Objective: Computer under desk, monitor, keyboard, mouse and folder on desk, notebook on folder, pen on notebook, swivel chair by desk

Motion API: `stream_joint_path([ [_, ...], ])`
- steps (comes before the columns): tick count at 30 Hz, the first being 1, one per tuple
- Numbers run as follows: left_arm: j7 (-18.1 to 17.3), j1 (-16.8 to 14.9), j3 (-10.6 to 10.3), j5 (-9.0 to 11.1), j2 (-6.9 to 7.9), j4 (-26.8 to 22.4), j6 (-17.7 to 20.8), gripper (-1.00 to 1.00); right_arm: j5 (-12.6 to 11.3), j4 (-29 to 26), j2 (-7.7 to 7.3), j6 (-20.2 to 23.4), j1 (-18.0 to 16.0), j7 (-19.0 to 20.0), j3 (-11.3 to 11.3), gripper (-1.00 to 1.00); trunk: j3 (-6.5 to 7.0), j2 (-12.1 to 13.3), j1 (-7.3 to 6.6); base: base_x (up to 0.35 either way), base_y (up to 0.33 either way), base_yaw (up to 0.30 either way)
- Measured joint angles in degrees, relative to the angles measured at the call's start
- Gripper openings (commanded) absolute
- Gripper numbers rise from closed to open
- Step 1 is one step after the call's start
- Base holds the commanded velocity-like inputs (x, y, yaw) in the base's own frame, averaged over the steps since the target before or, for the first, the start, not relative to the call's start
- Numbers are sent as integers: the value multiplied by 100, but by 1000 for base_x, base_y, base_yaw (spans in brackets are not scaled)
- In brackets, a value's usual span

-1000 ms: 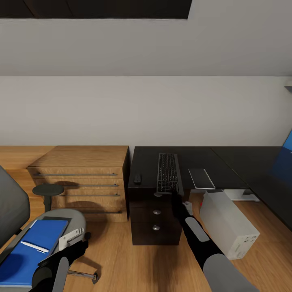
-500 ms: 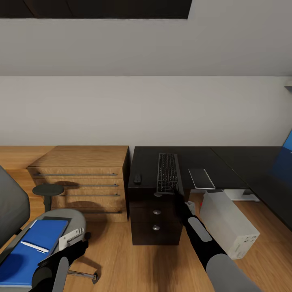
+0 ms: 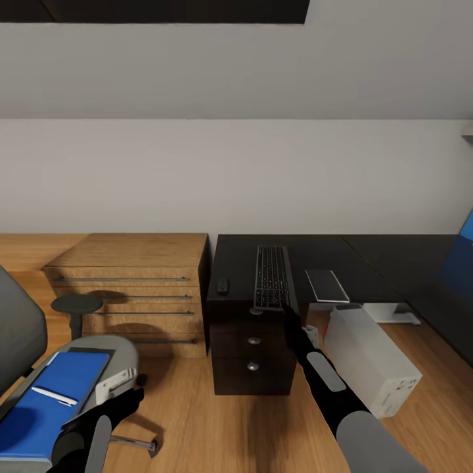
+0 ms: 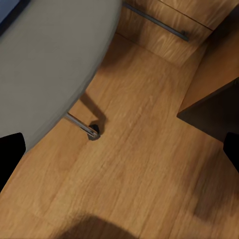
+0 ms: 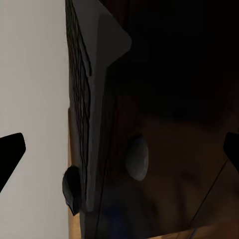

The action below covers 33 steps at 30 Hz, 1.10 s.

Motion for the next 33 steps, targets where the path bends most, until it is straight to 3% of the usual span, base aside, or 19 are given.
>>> stream_joint_path([
  [5, 0, 0, 0, 0, -2, 0, 0, 100, -4, 0, 1, 0, 0, 10, 5, 100, -90, -201, 110, 0, 0, 0],
  [10, -4, 0, -2, 0, -11, 1, 2, 100, -5, -3, 1, 0, 0, 25, 18, 100, -90, -202, 111, 0, 0, 0],
  [17, -9, 0, 0, 0, -1, 12, 8, 100, 3, -9, 9, 8, 0, 363, 40, 100, -90, -202, 111, 0, 0, 0],
  [33, -9, 0, 4, -8, 0, 26, 0, 100, 4, -9, 4, 8, 0, 417, 41, 100, -90, -202, 110, 62, 0, 0],
])
